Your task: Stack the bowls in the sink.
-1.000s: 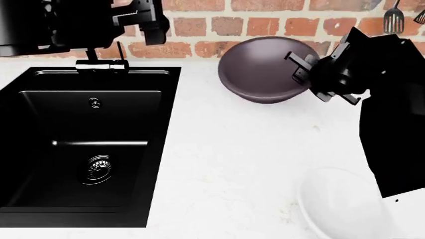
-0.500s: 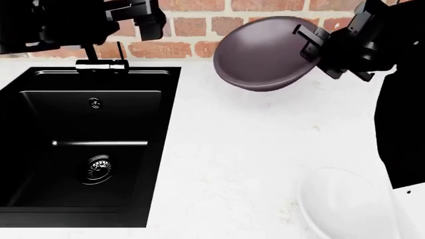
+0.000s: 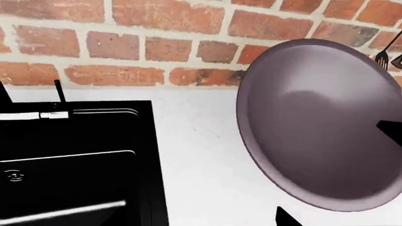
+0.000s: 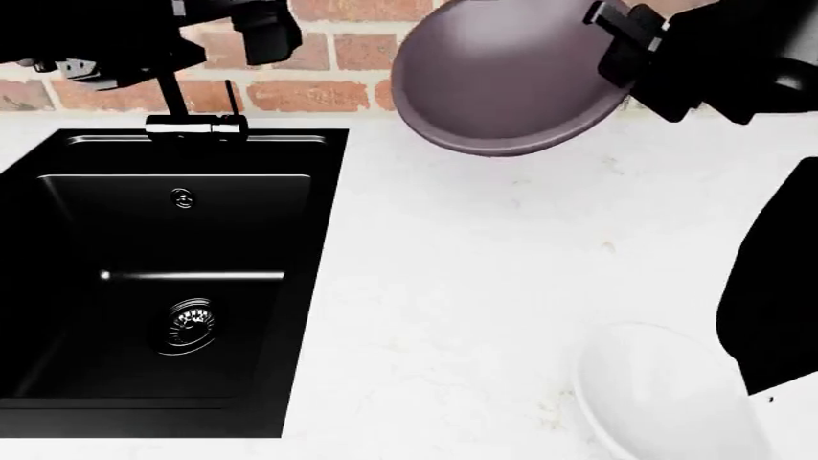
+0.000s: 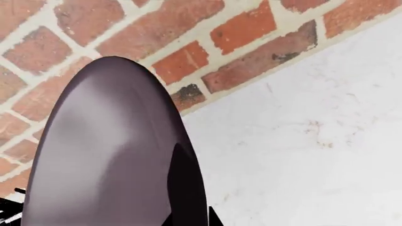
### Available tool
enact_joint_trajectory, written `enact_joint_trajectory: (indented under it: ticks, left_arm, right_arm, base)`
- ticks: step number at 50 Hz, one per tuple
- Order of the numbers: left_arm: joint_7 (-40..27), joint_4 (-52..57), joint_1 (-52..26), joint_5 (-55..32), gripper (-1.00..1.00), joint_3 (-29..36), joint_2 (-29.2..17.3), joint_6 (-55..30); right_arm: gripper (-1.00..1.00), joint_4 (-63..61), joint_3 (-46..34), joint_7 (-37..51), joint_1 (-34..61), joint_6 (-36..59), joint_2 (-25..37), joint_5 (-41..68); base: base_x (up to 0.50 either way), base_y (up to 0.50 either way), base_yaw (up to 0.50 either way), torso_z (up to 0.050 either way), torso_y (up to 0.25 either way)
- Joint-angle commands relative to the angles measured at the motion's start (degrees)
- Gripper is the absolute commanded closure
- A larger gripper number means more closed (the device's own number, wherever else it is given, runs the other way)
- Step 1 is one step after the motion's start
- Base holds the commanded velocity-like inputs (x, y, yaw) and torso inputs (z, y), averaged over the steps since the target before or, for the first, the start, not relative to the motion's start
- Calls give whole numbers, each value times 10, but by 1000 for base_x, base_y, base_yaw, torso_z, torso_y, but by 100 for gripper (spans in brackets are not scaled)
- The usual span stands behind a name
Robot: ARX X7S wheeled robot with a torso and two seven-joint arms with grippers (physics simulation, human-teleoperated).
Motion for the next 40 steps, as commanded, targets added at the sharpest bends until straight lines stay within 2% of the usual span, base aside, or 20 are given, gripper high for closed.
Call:
enact_joint_trajectory:
  ticks: [1,8,15,22,40]
  left_arm:
    - [91,-103,-83,82,-100,30,14,-50]
    - [272,-152,-135,229,-100,75,33,-50]
    - [347,-162,-138,282,-100,105,41,-33]
    - [351,-149,-113,280,-100,107,42,-20]
    - [340,-142,-51,264,-100,101,36,14]
  right_arm:
    - [100,-58,-84,268,-37,30,48,491]
    - [100,-71,-112,358,-58,27,51,631]
    - [100,-88,-143,425,-67,14,50,741]
    - [100,-104,-164,452,-70,-3,49,798]
    - [100,-130,-195,458,-69,-30,54,845]
  base:
    - [0,0,0,0,0]
    - [0,0,0,0,0]
    - [0,0,0,0,0]
    - [0,0,0,0,0]
    - [0,0,0,0,0]
